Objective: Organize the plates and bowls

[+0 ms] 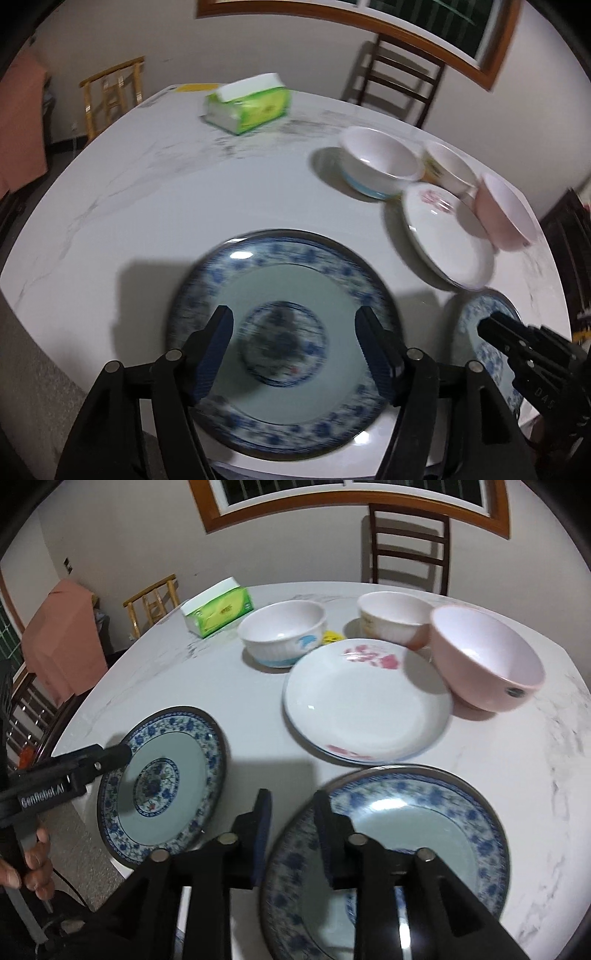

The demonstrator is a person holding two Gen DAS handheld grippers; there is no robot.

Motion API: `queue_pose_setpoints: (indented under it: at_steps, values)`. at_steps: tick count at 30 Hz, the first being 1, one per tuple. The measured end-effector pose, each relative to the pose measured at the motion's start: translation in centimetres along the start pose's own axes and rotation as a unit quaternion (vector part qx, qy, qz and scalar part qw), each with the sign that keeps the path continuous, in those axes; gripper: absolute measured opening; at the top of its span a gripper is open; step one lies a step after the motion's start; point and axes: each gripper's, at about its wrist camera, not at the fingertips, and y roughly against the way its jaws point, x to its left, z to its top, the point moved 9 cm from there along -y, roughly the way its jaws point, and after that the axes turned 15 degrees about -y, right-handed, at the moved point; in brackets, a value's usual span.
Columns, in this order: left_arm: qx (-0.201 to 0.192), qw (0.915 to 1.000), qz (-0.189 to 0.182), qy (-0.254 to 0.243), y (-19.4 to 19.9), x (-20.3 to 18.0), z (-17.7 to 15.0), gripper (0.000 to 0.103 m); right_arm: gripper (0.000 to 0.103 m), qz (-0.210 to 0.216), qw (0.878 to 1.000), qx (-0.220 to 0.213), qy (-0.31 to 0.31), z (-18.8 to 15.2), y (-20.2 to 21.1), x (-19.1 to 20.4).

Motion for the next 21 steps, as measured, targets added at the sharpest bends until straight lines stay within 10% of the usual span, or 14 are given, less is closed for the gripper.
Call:
queue_pose_setpoints:
  at_steps: [21]
  values:
    - [-0.022,0.9899,-0.088,-0.109,1.1,-13.4,-0.9,0.075,0.039,-0.076,0.994,-0.072,-0.022,-1.5,8.9,-11.9]
